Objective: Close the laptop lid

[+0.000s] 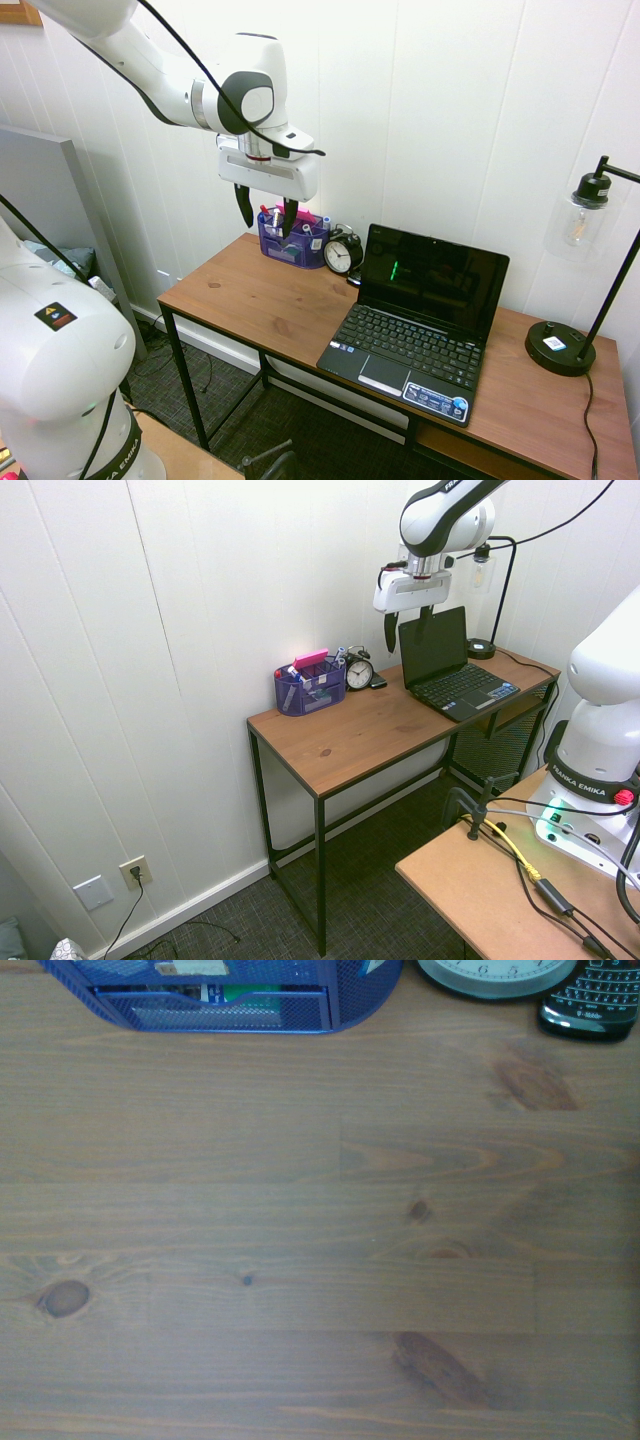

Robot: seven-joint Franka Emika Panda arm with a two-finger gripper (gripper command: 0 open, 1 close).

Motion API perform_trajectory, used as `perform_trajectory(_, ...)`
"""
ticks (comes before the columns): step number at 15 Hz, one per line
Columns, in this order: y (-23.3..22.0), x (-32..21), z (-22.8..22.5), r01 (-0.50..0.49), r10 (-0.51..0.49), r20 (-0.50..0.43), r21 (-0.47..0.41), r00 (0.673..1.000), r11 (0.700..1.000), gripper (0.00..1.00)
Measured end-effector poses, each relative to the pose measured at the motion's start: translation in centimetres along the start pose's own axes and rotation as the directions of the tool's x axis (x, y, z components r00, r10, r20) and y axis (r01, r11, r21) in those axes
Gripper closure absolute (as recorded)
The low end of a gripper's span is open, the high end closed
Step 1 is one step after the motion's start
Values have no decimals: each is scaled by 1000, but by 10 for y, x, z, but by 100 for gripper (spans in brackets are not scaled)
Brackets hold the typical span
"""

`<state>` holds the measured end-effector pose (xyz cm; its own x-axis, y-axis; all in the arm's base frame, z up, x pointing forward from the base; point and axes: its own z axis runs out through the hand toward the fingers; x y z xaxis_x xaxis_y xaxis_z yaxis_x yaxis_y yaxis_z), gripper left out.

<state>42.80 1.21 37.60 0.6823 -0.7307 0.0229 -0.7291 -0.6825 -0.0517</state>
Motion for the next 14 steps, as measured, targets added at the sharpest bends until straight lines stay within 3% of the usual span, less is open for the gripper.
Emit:
perform_trajectory(5, -15, 21, -24, -64, 65, -70, 8, 995, 998, 0)
perform_trajectory(14, -29, 214, -37, -211, 212, -190, 24, 959, 977, 0)
